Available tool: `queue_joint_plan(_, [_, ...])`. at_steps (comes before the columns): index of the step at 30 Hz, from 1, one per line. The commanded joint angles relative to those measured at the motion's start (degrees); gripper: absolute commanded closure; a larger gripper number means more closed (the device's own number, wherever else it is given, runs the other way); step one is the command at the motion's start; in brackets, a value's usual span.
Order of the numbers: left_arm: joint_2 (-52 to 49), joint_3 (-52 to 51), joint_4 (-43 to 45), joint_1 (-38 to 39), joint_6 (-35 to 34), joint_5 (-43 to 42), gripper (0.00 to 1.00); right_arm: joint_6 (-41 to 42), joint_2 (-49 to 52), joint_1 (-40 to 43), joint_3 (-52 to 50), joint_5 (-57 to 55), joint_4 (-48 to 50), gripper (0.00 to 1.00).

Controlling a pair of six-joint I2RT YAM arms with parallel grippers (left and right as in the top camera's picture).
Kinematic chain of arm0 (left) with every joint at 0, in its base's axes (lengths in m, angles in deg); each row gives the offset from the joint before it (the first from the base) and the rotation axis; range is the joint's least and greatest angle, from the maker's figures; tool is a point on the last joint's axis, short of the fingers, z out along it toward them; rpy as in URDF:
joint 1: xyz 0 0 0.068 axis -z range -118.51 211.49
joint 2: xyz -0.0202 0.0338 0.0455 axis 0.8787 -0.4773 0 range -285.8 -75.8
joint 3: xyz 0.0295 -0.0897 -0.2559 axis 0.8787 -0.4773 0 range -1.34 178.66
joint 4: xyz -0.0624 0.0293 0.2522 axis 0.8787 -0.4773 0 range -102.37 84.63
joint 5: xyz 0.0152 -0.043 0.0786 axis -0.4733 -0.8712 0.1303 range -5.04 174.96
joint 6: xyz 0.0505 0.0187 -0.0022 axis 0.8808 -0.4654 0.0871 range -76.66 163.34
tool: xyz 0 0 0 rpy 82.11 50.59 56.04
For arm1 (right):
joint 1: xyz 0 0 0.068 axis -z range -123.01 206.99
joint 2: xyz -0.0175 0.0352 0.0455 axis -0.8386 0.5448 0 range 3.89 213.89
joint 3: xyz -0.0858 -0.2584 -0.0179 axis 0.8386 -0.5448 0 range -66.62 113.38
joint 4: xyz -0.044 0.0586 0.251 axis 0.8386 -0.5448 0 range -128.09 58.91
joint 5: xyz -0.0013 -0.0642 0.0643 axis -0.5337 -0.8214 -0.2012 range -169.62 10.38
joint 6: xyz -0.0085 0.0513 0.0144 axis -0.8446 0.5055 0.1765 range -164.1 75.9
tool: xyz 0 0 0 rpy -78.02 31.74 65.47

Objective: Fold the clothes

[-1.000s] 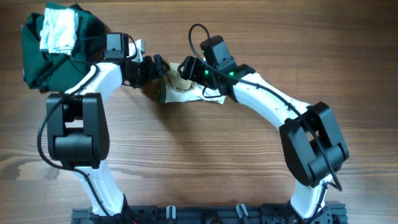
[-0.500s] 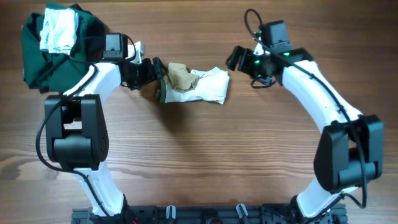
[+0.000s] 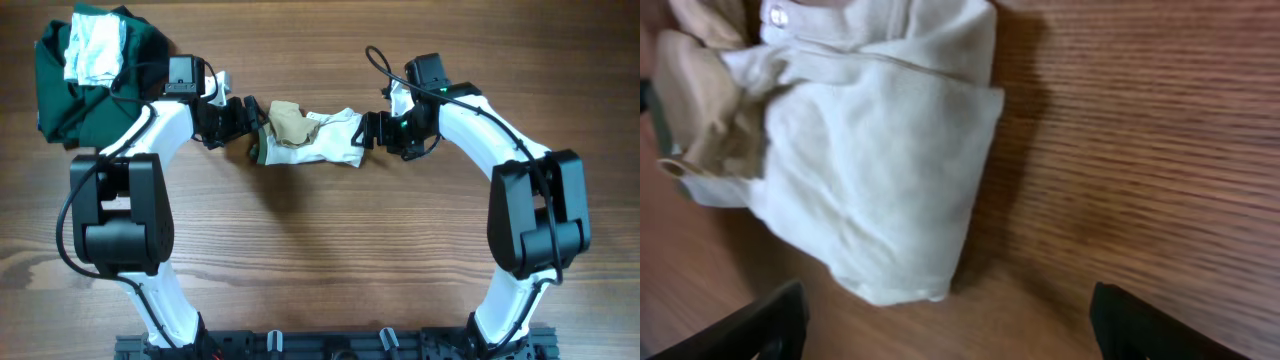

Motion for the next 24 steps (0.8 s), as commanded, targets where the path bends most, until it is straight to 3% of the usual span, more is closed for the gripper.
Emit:
queue_joint_plan(1, [-0.4,-1.9,-0.9,-0.5,0.3,1.0,0.08,-2.2,2.3,-1.1,-0.3,5.5,1.4,0.1])
queue_joint_plan(11, [-0.4,-1.9,-0.7,-0.5,0.3,1.0,0.07,13.0,5.0,-5.0,-0.3,4.2,5.9,0.11])
queue_joint_plan(12, [-0.4,-1.9,-0.7,-0.5,0.3,1.0,0.07,14.4,5.0,-5.5,-0.3,2.7,5.8,0.15])
queue_joint_plan(16, [-0.4,-1.9,-0.7,-0.5,0.3,1.0,0.07,17.2,5.2,-6.4,-0.3,-1.2,5.6,0.51])
queue_joint_plan(19, [-0.4,-1.9,-0.7,-0.5,0.3,1.0,0.07,17.1,5.2,-6.4,-0.3,-3.1,5.5,0.7])
queue_joint_plan(24, [-0.4,-1.9,-0.7,-0.5,0.3,1.0,0.07,18.4,5.2,-4.6,-0.3,-6.1,4.5,0.91])
